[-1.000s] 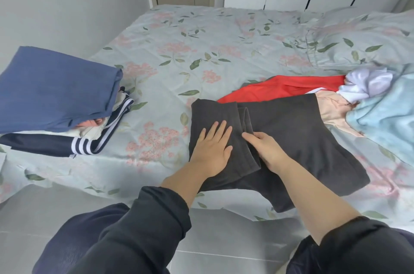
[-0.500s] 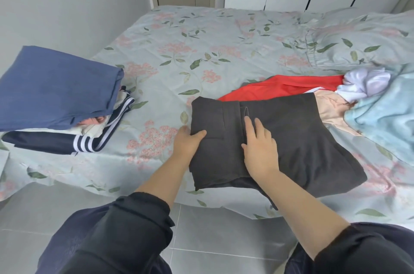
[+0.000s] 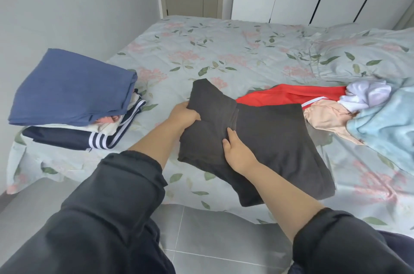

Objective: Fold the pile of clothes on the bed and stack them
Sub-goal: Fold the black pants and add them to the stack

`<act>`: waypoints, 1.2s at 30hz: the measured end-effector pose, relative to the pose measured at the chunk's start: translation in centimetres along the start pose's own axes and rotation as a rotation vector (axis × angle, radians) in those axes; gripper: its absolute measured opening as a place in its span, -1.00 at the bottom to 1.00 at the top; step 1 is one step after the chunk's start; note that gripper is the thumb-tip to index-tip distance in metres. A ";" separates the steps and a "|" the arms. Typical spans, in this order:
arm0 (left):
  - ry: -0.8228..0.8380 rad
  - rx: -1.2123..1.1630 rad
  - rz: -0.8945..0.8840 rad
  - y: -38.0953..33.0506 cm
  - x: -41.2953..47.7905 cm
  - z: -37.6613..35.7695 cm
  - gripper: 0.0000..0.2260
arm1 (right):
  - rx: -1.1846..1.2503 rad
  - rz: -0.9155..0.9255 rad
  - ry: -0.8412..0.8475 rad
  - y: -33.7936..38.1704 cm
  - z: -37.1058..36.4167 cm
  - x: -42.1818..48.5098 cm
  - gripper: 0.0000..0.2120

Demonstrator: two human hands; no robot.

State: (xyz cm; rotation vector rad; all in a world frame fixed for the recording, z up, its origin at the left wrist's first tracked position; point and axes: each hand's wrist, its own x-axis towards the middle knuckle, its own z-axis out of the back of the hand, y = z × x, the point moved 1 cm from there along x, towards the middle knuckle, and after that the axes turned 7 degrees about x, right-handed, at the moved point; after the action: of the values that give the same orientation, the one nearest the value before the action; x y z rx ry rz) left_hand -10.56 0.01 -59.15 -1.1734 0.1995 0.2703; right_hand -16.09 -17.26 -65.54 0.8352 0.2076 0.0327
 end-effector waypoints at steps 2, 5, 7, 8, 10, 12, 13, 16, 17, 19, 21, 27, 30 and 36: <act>-0.080 0.083 -0.034 -0.7 -0.1 2.9 -0.63 | 0.094 0.008 0.088 2.3 -1.6 0.6 -0.48; -0.130 0.289 -0.047 -0.9 -0.7 5.4 -0.67 | 0.191 -0.004 0.244 4.4 -3.6 1.2 -0.49; -0.126 0.361 -0.035 -0.9 -1.2 5.1 -0.66 | 0.267 -0.027 0.271 4.3 -3.6 1.5 -0.49; -0.125 0.363 -0.039 -1.2 -1.5 4.5 -0.64 | 0.337 -0.044 0.261 3.9 -3.1 1.6 -0.49; -0.125 0.376 -0.069 -2.6 -2.1 2.8 -0.55 | 0.590 -0.117 0.224 2.5 -1.4 1.8 -0.49; -0.093 0.406 -0.109 -4.6 -2.2 0.1 -0.34 | 0.908 -0.221 0.192 0.5 1.4 1.9 -0.53; -0.048 0.397 -0.122 -5.6 -2.6 -1.6 -0.24 | 1.032 -0.264 0.167 -0.6 3.2 1.8 -0.54; 0.312 0.166 -0.103 -6.9 -3.5 -6.8 -0.19 | 1.229 -0.330 0.066 -4.5 8.5 0.8 -0.52; 0.448 0.070 -0.088 -6.9 -3.7 -8.1 -0.23 | 1.247 -0.351 0.034 -5.6 9.8 0.3 -0.50; 0.506 0.119 -0.200 -5.7 -3.7 -9.8 -0.38 | 1.228 -0.407 0.006 -7.3 11.2 -0.6 -0.49; 0.318 0.429 -0.374 -3.3 -2.8 -10.5 -0.50 | 1.177 -0.408 0.012 -7.9 11.3 -1.2 -0.54; 0.054 0.900 -0.422 5.3 -1.7 -12.5 -0.52 | 0.541 -0.249 -0.177 -6.8 8.6 0.1 -0.56; -0.061 0.685 -0.366 6.7 -2.0 -12.5 -0.44 | 0.435 -0.195 -0.353 -7.6 8.1 0.5 -0.61; -0.091 0.166 -0.188 6.4 -2.5 -11.2 -0.35 | 0.280 -0.098 -0.408 -8.6 7.7 1.7 -0.68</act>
State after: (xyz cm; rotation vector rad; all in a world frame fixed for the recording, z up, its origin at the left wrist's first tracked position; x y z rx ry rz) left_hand -15.12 -8.31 -68.22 -1.0055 0.0299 0.1381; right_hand -13.42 -28.51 -67.20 1.0897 -0.1357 -0.2626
